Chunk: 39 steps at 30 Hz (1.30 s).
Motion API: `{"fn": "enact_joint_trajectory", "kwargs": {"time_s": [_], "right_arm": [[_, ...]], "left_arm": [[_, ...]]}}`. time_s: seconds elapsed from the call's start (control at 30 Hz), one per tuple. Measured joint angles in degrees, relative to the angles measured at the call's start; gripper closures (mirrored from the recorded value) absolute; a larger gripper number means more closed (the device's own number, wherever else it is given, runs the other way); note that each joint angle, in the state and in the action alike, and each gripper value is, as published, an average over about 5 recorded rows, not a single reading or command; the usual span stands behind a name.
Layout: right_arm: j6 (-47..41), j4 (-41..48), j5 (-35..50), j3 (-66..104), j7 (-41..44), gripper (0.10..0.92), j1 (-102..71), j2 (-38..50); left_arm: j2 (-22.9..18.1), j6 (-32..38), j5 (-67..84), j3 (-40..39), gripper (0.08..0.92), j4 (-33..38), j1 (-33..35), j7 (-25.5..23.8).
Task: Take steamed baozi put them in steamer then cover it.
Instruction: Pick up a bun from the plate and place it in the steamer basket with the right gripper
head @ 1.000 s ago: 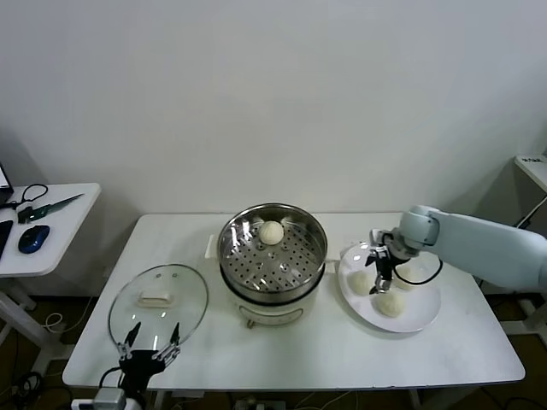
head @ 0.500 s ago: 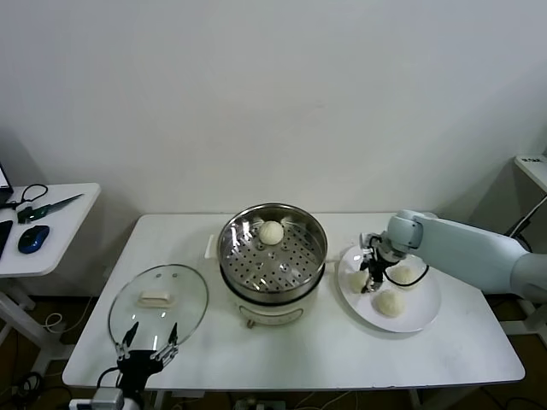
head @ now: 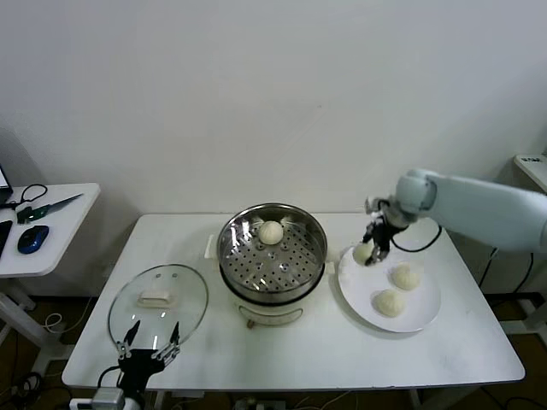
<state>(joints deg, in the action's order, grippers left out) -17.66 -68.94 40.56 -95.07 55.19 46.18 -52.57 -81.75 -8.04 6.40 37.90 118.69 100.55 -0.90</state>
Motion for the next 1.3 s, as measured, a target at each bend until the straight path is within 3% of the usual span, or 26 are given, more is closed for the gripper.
{"fn": "enact_joint_trajectory", "kwargs": {"time_s": [0.27,0.5,1.3], "right_arm": [[-3.7,-5.9,10.3,0.4,-1.5,0.382,10.1,-6.7],[-7.2,-7.7,14.3,2.4,-5.6,0.382,9.0,-14.9],[-9.6,4.9,9.6,4.9,-12.5,0.38,-9.6,-30.5]], "left_arm": [[-0.2,0.0,0.0,-0.3,0.177,1.2,0.3,0.0],[-0.8,-0.2,0.1,0.1,0.177,2.9,1.2,0.1],[-0.9,-0.5,0.3,2.2,0.177,5.5,1.8,0.0]]}}
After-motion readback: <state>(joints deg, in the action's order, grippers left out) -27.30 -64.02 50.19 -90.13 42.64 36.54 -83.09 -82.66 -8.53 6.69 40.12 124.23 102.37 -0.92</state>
